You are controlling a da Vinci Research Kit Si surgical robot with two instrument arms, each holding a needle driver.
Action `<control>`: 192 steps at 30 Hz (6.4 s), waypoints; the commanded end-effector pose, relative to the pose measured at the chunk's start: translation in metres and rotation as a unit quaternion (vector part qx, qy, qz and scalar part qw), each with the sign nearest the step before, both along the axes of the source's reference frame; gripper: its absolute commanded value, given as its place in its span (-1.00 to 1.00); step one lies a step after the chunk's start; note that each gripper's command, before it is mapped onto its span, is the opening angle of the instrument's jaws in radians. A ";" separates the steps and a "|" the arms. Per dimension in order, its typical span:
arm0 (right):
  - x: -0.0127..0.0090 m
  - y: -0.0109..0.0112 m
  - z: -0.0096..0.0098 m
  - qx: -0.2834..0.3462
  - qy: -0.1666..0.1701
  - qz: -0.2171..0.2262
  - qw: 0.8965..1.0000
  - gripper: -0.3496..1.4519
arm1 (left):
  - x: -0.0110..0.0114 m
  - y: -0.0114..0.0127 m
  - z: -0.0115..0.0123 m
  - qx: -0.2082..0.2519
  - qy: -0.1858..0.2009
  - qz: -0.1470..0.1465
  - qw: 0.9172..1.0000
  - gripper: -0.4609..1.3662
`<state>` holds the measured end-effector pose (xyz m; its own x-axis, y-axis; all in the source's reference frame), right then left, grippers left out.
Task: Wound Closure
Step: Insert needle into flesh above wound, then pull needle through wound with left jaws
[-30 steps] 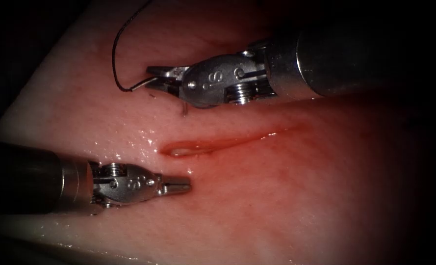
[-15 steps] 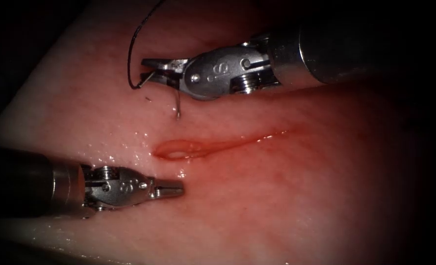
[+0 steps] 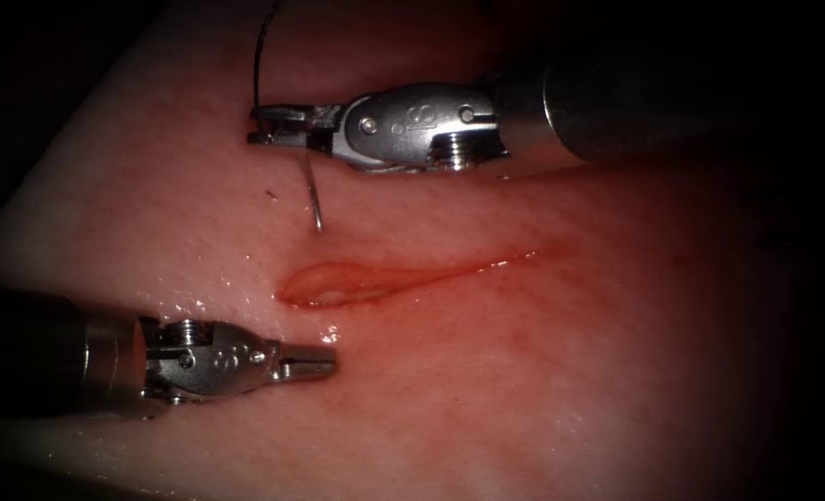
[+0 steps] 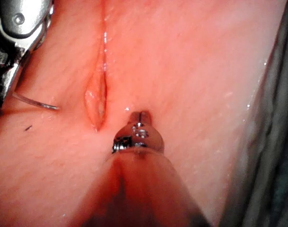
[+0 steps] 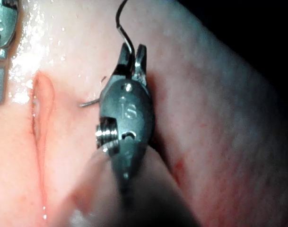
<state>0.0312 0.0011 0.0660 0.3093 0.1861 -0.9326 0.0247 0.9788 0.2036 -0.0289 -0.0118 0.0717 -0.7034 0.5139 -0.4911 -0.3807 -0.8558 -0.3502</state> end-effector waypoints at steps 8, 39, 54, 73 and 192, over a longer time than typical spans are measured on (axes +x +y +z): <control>-0.0002 0.0004 0.0004 0.089 0.009 0.015 0.996 -1.00 | 0.0000 -0.0001 0.0001 0.001 -0.001 0.001 1.000 -0.68; -0.0030 -0.0028 0.0023 0.409 -0.005 0.068 0.910 -1.00 | 0.0011 -0.0001 0.0010 -0.004 -0.003 0.008 1.000 -0.69; -0.0030 -0.0055 0.0022 0.460 0.018 0.055 0.886 -1.00 | 0.0006 0.0003 0.0010 -0.003 -0.003 0.006 1.000 -0.68; -0.0037 0.0011 0.0027 0.226 0.026 0.124 0.966 0.71 | 0.0004 0.0005 0.0010 -0.001 -0.003 0.004 1.000 -0.69; -0.0104 -0.0057 0.0100 0.389 -0.018 0.164 0.906 0.53 | -0.0031 0.0026 -0.0004 -0.191 -0.104 0.050 0.975 0.49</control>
<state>0.0207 -0.0046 0.0761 0.1467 0.8702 -0.4703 -0.2629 0.4926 0.8296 -0.0323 -0.0092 0.0713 -0.6040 0.1986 -0.7718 -0.2395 -0.9689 -0.0618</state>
